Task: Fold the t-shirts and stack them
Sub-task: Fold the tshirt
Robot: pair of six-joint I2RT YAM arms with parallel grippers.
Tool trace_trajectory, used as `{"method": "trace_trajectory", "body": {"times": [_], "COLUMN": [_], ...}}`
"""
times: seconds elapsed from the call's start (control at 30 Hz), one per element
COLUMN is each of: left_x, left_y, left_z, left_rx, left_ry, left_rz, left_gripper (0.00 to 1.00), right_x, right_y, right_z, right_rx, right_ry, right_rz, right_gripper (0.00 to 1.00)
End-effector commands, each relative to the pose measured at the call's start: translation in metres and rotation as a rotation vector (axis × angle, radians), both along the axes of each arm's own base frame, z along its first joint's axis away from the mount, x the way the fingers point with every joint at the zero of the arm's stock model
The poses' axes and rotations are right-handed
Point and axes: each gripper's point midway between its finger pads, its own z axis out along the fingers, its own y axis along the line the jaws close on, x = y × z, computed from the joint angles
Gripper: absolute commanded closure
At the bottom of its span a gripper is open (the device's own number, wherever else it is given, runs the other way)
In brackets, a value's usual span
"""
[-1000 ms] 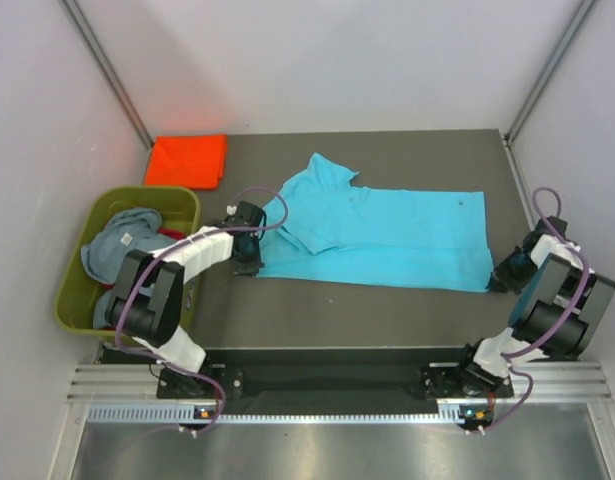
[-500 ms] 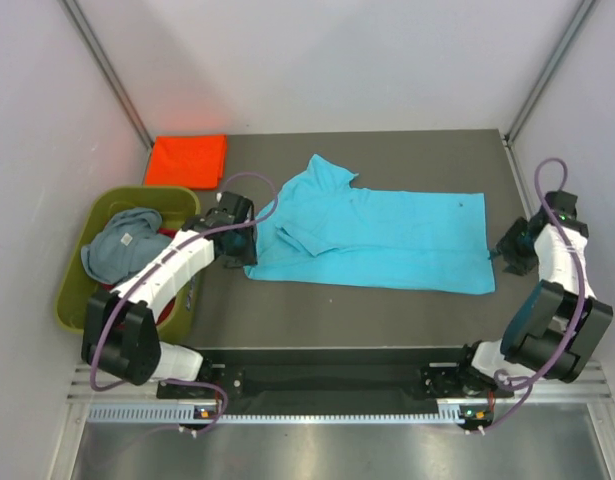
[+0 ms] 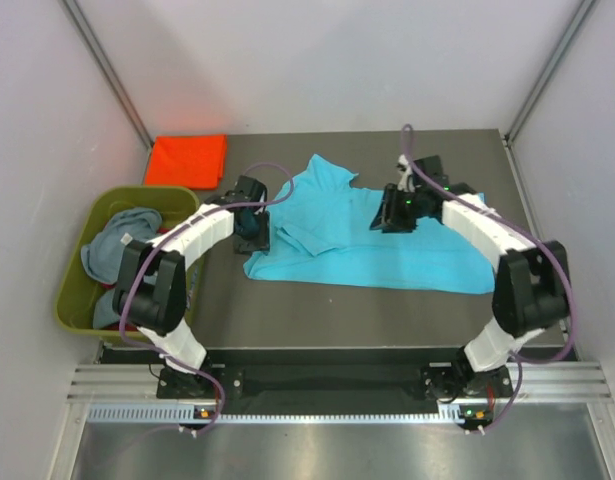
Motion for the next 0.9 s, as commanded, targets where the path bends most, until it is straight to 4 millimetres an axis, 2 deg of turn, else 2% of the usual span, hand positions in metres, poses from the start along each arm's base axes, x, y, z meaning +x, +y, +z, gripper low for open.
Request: {"method": "trace_trajectory", "body": {"times": [0.0, 0.1, 0.17, 0.2, 0.3, 0.37, 0.53, 0.87], "left_x": [0.008, -0.002, -0.012, -0.014, -0.024, -0.032, -0.041, -0.035], "left_y": [0.004, 0.007, 0.01, 0.011, 0.019, 0.022, 0.029, 0.032], "left_z": [0.0, -0.012, -0.022, -0.024, -0.036, -0.042, -0.05, -0.042], "left_rx": [-0.001, 0.004, 0.01, 0.015, 0.04, 0.049, 0.073, 0.091], "left_ry": [-0.024, 0.008, 0.033, 0.036, 0.061, 0.077, 0.099, 0.078], "left_rz": [0.004, 0.015, 0.021, 0.027, 0.043, 0.047, 0.071, 0.075], "left_gripper": [0.52, 0.55, 0.57, 0.62, 0.68, 0.71, 0.74, 0.73], "right_x": [0.0, -0.005, -0.004, -0.008, -0.015, -0.02, -0.028, -0.04], "right_y": [0.075, 0.112, 0.126, 0.135, 0.151, 0.157, 0.163, 0.177], "right_z": [0.008, -0.006, -0.012, -0.013, -0.02, -0.026, -0.034, -0.052], "right_rx": [0.13, 0.163, 0.17, 0.172, 0.171, 0.181, 0.21, 0.221], "right_ry": [0.001, 0.045, 0.053, 0.057, 0.074, 0.088, 0.116, 0.157], "right_rz": [0.13, 0.175, 0.195, 0.213, 0.244, 0.259, 0.26, 0.3], "right_gripper": [0.59, 0.64, 0.65, 0.66, 0.67, 0.68, 0.67, 0.68]}}
